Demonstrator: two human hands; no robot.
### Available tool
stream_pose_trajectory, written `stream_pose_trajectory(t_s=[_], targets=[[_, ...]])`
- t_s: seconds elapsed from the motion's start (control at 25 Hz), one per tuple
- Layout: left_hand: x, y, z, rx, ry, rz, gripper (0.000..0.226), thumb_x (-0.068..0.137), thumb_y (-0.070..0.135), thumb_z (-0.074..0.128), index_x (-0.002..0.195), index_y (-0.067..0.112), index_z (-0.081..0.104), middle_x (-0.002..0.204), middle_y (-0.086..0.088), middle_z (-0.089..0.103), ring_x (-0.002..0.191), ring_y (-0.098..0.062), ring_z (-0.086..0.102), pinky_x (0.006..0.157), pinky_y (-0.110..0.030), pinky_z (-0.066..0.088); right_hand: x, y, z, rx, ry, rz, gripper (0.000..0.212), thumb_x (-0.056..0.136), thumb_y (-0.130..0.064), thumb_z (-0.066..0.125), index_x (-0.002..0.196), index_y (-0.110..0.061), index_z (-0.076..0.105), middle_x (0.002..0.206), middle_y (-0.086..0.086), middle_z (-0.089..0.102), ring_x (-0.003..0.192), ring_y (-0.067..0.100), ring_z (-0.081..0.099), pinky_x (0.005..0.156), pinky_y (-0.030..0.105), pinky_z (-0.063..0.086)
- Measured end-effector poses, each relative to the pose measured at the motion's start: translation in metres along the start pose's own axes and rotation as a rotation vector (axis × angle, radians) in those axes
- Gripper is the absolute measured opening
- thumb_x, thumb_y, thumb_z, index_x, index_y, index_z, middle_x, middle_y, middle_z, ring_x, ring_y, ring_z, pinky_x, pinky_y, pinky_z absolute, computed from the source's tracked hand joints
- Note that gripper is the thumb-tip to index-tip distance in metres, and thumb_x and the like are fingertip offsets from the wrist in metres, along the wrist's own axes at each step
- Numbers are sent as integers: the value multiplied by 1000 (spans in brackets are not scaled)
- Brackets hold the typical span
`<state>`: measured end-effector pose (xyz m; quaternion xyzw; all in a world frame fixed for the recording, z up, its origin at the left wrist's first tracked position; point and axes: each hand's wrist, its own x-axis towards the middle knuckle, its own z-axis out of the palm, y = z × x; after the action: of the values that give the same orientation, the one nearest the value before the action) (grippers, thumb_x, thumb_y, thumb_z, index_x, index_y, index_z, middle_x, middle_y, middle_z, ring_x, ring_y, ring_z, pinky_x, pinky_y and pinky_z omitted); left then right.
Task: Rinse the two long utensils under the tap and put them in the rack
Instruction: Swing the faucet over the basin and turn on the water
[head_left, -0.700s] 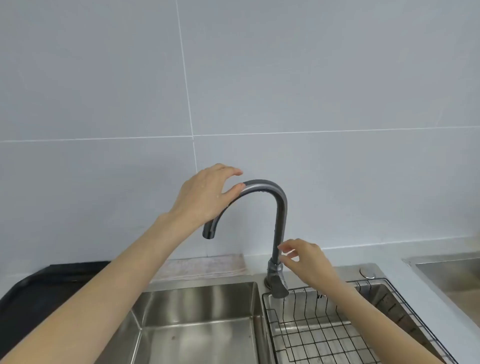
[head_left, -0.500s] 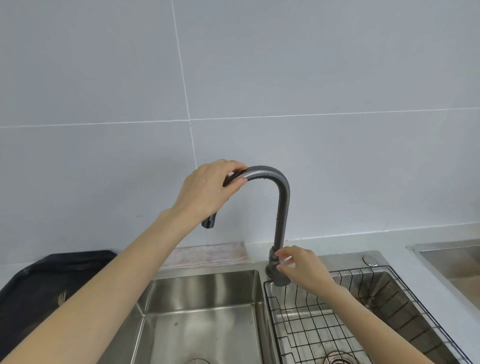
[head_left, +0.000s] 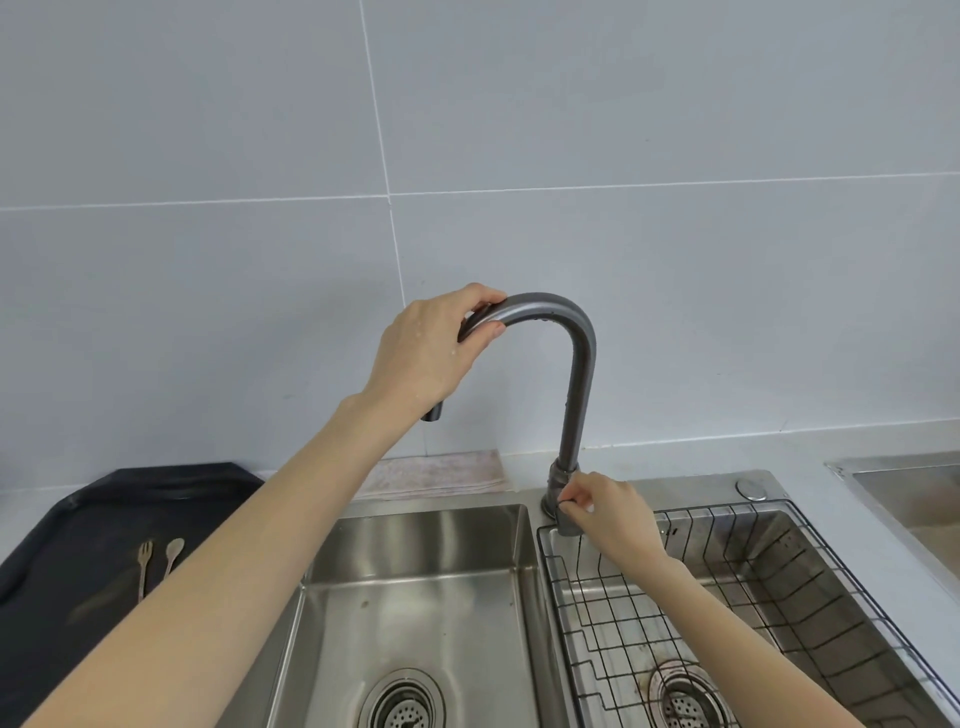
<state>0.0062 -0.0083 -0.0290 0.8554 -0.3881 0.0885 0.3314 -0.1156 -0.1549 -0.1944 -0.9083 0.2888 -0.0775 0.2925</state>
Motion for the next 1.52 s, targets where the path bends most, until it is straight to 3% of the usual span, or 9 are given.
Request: stream_pose_trajectory(t_s=[0.2, 0.76, 1.04, 1.2, 1.36, 1.52], targets=[[-2, 2, 0, -18, 6, -10, 29, 90, 28, 54, 118, 25, 58, 112, 1, 70, 105, -22, 64, 90, -37, 50, -8, 4, 4, -39, -16, -21, 9, 86, -18, 58, 90, -16, 66, 99, 1, 69, 95, 24, 63, 78, 35, 51], [-4, 1, 1, -27, 23, -21, 28, 90, 27, 53, 117, 23, 58, 112, 1, 70, 107, -22, 63, 93, -37, 49, -13, 3, 6, -70, 3, -38, 11, 89, -18, 56, 93, -14, 66, 101, 1, 68, 94, 23, 63, 77, 35, 52], [-17, -4, -7, 11, 4, -7, 34, 92, 20, 50, 126, 25, 53, 111, -5, 70, 105, -26, 63, 93, -41, 50, -24, -5, -1, -139, -51, -30, 25, 92, -20, 51, 115, -19, 61, 119, 1, 65, 107, 24, 61, 84, 35, 51], [-33, -17, -16, 31, -33, 0, 38, 91, 21, 50, 129, 27, 49, 121, -3, 66, 117, -22, 58, 97, -43, 48, -40, -16, -1, -180, -31, -95, 34, 92, -21, 49, 126, -21, 54, 127, -1, 60, 110, 24, 60, 90, 35, 47], [-64, -42, -24, 82, -42, -9, 49, 93, 24, 47, 140, 21, 34, 147, 0, 42, 136, -18, 39, 110, -34, 31, -56, -31, 8, -195, -33, -154, 38, 92, -26, 50, 130, -20, 51, 140, -3, 51, 125, 18, 50, 106, 37, 38], [-98, -75, -34, 126, -95, -39, 52, 94, 25, 45, 143, 16, 29, 152, -3, 33, 140, -18, 31, 116, -36, 25, -73, -52, 25, -227, -99, -187, 42, 92, -30, 50, 133, -21, 48, 142, -1, 48, 132, 16, 43, 111, 36, 32]])
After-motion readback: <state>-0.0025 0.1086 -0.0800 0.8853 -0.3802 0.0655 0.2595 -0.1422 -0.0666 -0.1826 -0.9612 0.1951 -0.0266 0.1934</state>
